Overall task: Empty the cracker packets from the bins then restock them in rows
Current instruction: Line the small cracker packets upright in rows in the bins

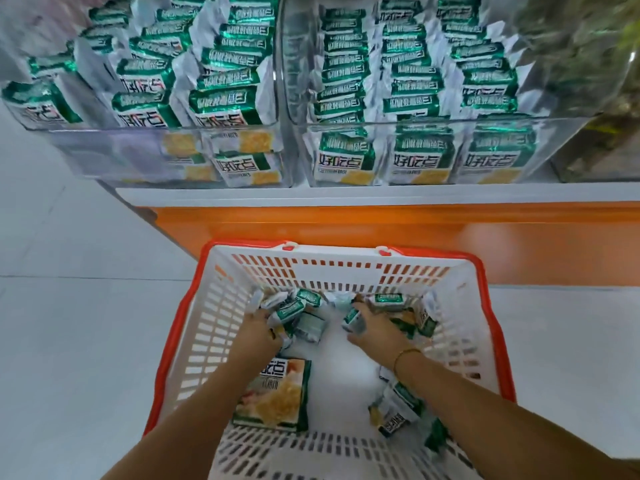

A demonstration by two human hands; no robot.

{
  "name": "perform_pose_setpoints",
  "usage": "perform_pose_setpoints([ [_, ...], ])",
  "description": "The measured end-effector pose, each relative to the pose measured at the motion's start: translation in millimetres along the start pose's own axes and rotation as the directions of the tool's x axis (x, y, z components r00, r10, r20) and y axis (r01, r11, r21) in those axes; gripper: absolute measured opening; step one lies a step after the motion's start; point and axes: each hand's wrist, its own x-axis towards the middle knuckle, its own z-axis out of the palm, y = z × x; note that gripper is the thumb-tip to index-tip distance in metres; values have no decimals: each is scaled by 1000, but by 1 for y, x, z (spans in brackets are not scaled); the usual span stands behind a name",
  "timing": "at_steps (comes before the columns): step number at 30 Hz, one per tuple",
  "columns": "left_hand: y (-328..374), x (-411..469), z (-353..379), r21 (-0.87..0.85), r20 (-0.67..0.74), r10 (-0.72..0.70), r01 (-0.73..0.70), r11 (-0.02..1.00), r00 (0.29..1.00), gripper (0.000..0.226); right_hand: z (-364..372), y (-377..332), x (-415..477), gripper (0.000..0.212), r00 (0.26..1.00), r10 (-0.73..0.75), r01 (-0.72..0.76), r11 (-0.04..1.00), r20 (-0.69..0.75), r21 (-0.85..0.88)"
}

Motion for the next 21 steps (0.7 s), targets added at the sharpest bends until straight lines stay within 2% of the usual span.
perform_pose_setpoints([
  [2,-8,13,17,-60,-21,-25,24,998,999,45,2,0,4,68,1000,-15,14,999,-24,-42],
  [8,-5,22,46,-217,-154,-50,16,976,987,45,17,8,8,67,998,62,-61,988,0,-139],
  [12,-8,17,58,-357,-90,-51,16,934,995,43,26,7,3,63,986,102,-134,958,-134,-252],
  [15,-6,8,69,-369,-24,-36,24,929,999,53,31,13,3,61,967,141,-210,911,-211,-354],
  [18,-8,9,79,-218,-81,37,-54,974,996,50,31,20,6,44,961,150,-203,953,-232,-223],
  [21,-6,8,82,-162,-124,70,-90,983,990,41,22,20,4,30,954,208,-182,974,-218,132],
])
